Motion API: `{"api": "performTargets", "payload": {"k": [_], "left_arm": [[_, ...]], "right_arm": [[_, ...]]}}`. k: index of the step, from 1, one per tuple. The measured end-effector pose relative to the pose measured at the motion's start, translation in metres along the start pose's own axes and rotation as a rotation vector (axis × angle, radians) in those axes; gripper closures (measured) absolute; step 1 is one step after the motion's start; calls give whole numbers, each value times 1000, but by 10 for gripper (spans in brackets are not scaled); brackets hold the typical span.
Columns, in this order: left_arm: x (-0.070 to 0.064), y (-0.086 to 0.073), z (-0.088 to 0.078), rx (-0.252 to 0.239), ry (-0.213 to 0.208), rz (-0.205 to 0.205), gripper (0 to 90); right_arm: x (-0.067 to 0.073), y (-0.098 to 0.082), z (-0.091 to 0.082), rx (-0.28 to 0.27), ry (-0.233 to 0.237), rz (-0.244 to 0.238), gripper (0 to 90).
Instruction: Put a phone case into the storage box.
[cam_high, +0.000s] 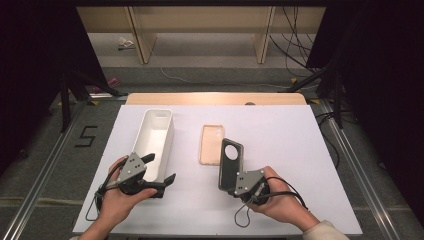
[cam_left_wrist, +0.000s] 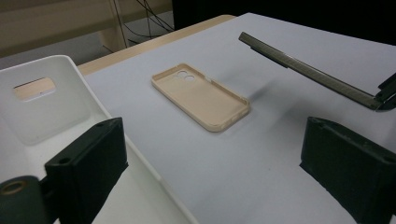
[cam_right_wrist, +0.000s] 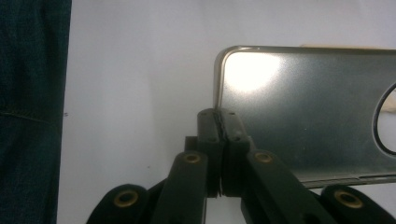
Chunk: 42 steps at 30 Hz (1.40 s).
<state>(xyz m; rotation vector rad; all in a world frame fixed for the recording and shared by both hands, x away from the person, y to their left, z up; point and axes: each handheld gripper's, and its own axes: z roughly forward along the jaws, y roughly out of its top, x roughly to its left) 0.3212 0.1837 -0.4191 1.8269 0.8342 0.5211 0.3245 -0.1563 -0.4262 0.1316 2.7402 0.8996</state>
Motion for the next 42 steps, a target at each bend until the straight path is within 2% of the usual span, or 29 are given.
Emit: {"api": "performTargets", "payload": {"k": [3, 6, 7, 8, 10, 11, 12, 14, 18, 19, 20, 23, 28, 33, 42], "left_arm": [[-3, 8, 3, 12, -22, -40, 98], [-6, 22, 10, 45, -43, -117, 144], [-5, 27, 13, 40, -45, -97, 151], [-5, 27, 13, 40, -45, -97, 152], [-9, 44, 23, 56, -59, -82, 154], [-9, 44, 23, 56, -59, -82, 154], [-14, 56, 31, 72, -71, -71, 155], [-17, 61, 36, 80, -77, -66, 156], [-26, 77, 55, 136, -99, -53, 164], [-29, 81, 64, 172, -105, -55, 165], [-29, 81, 64, 172, -105, -55, 167], [-31, 85, 78, 203, -105, -48, 175], [-32, 90, 97, 231, -121, -104, 218], [-31, 92, 109, 254, -123, -114, 242], [-29, 98, 131, 281, -146, -166, 341]], "right_arm": [[0, 1, 1, -7, 8, 2, 895], [0, 2, 2, -14, 2, -7, 895], [0, 2, 2, -17, 2, -9, 895], [0, 2, 2, -17, 2, -9, 895], [1, 5, 2, -28, -10, -16, 895], [1, 5, 2, -28, -10, -16, 895], [2, 6, 2, -34, -14, -16, 895], [2, 6, 2, -36, -19, -19, 895], [2, 7, 1, -37, -24, -19, 895], [2, 7, 1, -40, -25, -21, 895], [2, 7, 1, -41, -24, -21, 895], [2, 7, 1, -43, -28, -19, 895], [2, 8, 1, -46, -31, -21, 895], [1, 8, 1, -49, -36, -22, 895], [2, 10, 1, -50, -47, -28, 895]]}}
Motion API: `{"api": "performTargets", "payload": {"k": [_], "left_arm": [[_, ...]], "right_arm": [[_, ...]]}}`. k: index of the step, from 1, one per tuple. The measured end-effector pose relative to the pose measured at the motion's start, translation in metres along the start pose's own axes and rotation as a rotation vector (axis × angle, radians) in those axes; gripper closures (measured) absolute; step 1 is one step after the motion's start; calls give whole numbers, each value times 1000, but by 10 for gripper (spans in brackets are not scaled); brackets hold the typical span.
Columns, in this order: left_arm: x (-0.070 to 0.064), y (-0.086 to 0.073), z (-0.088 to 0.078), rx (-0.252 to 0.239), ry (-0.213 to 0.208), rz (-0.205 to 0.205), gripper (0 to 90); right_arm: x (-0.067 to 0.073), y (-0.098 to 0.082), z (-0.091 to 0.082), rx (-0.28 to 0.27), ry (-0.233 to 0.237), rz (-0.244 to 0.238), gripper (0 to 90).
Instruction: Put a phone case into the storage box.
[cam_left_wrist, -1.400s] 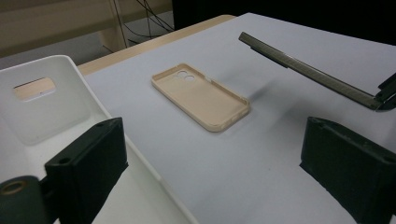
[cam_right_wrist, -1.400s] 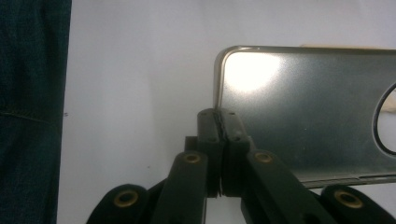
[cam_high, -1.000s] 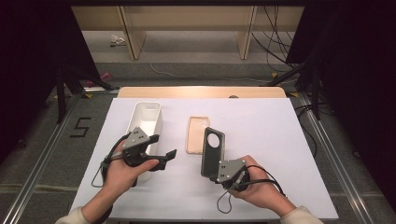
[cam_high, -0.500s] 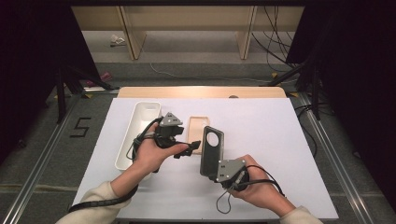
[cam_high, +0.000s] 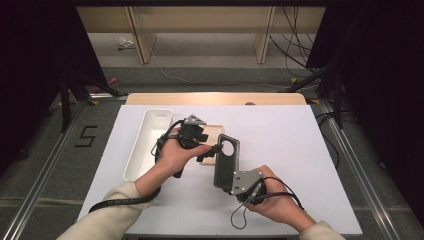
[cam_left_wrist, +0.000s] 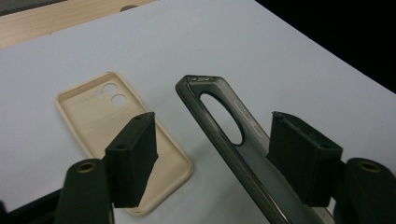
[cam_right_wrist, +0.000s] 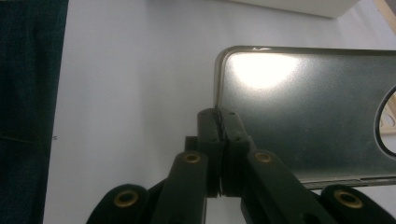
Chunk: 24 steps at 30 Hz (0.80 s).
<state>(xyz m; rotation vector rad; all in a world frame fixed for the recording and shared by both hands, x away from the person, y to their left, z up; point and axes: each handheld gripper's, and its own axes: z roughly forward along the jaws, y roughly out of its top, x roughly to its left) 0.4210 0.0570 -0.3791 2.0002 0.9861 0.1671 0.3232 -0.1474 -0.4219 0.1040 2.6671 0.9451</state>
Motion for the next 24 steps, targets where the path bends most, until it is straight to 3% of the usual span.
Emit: {"api": "performTargets", "payload": {"k": [10, 24], "left_arm": [[6, 11, 18, 72, 18, -50, 476], [11, 15, 26, 134, -13, -123, 596]], "right_arm": [[1, 1, 1, 2, -5, -11, 895], [1, 2, 1, 9, -17, -25, 895]]}}
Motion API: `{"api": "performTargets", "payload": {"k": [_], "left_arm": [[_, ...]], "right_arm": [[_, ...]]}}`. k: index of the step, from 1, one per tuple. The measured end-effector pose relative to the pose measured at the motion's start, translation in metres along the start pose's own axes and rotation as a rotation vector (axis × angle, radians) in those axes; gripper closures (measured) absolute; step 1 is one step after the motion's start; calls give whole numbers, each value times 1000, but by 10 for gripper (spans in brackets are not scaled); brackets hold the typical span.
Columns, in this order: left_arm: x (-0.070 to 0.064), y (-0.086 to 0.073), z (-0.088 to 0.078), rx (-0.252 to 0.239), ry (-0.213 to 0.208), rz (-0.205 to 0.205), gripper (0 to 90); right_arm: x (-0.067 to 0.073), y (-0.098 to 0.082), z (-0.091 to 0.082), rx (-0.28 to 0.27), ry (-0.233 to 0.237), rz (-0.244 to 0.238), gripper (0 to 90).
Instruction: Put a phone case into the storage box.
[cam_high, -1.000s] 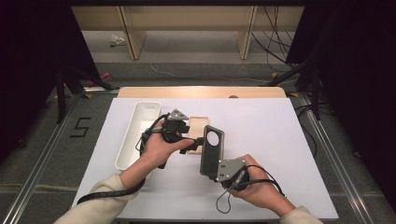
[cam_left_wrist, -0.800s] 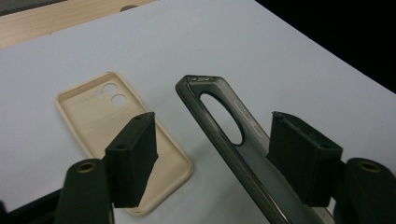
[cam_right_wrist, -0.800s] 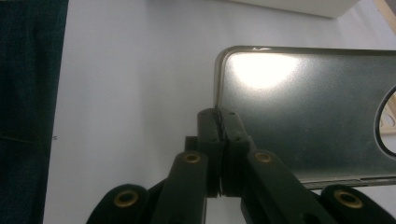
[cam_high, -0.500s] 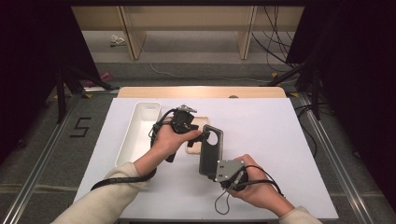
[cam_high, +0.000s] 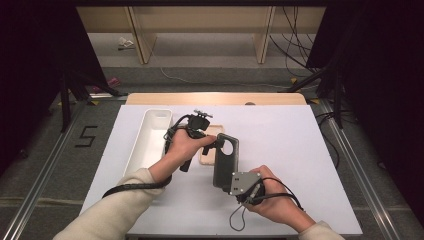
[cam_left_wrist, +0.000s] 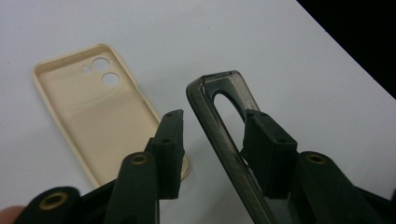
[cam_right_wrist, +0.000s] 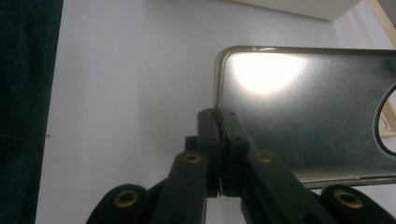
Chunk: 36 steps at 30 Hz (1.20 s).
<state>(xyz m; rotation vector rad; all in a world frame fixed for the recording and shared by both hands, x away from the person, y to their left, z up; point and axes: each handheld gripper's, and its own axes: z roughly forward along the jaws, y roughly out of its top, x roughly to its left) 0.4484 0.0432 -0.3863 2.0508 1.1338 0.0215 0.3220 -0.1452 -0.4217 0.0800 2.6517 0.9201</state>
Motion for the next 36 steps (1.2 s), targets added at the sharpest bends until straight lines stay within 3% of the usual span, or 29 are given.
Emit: {"api": "performTargets", "payload": {"k": [5, 11, 16, 24, 27, 28, 31, 32, 33, 34, 36], "left_arm": [[-1, 0, 1, 5, -11, -7, 674], [-4, 0, -1, -3, -31, -21, 707], [-9, 1, -5, -30, -57, -32, 742], [-20, 0, -10, -82, -115, -8, 819], [-26, -1, -13, -104, -119, 37, 824], [-29, -2, -15, -131, -82, 94, 826], [-28, -4, -17, -162, -65, 113, 826], [-27, -6, -18, -190, -43, 151, 826], [-27, -6, -18, -190, -43, 151, 826], [-24, -10, -20, -215, -27, 173, 826], [-23, -12, -21, -230, -23, 178, 826]], "right_arm": [[0, 0, 1, 9, 0, -8, 894], [1, -1, 3, 27, 3, -19, 894], [2, 0, 5, 46, -5, -36, 894], [2, -2, 10, 82, -10, -42, 882], [1, -3, 10, 83, -11, -32, 879], [0, -5, 10, 63, -34, -15, 833], [-3, -5, 8, 46, -57, 17, 761], [-5, -6, 6, 28, -79, 66, 668], [-5, -6, 6, 28, -79, 66, 668], [-8, -8, 5, 11, -101, 111, 594], [-10, -10, 4, 0, -110, 129, 560]]}}
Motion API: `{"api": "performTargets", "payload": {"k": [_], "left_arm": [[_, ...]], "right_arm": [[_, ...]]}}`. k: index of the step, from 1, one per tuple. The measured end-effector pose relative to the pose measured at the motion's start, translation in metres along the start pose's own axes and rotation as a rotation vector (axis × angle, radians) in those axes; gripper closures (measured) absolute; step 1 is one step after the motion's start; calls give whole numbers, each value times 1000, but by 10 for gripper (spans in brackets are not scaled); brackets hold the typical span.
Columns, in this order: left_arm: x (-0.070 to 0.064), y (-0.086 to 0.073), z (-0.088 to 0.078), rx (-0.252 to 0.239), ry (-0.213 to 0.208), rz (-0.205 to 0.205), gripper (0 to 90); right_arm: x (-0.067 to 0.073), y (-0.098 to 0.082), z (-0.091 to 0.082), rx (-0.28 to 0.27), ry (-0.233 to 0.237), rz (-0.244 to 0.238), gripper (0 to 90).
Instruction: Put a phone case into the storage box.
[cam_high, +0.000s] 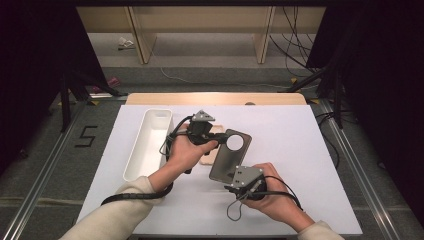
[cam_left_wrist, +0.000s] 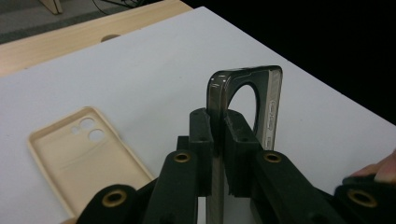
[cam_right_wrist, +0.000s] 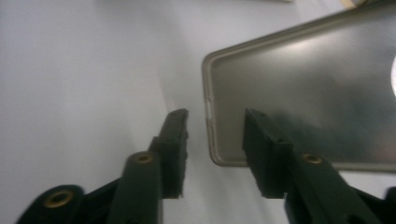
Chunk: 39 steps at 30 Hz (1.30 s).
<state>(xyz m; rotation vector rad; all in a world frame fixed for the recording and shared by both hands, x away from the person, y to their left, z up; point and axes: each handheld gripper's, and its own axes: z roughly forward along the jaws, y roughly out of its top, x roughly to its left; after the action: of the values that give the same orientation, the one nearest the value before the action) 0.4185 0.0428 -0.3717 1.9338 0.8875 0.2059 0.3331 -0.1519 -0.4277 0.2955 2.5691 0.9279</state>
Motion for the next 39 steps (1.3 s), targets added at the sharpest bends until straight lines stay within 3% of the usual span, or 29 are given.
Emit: {"api": "performTargets", "payload": {"k": [6, 7, 9, 24, 32, 39], "left_arm": [[9, -9, -16, -83, 11, 8, 826], [9, -9, -16, -83, 11, 8, 825], [12, -12, -25, -101, 17, 11, 825], [25, -27, -58, -193, 4, 17, 825], [26, -28, -71, -219, 4, 33, 825], [29, -25, -81, -241, 8, 28, 825]], "right_arm": [[-9, -6, -4, -72, -27, 142, 341], [-9, -6, -4, -72, -27, 142, 341], [-13, -9, -8, -94, -39, 189, 300], [-28, -24, -14, -167, -46, 332, 271], [-32, -32, -19, -194, -64, 385, 269], [-32, -35, -20, -198, -75, 401, 266]]}}
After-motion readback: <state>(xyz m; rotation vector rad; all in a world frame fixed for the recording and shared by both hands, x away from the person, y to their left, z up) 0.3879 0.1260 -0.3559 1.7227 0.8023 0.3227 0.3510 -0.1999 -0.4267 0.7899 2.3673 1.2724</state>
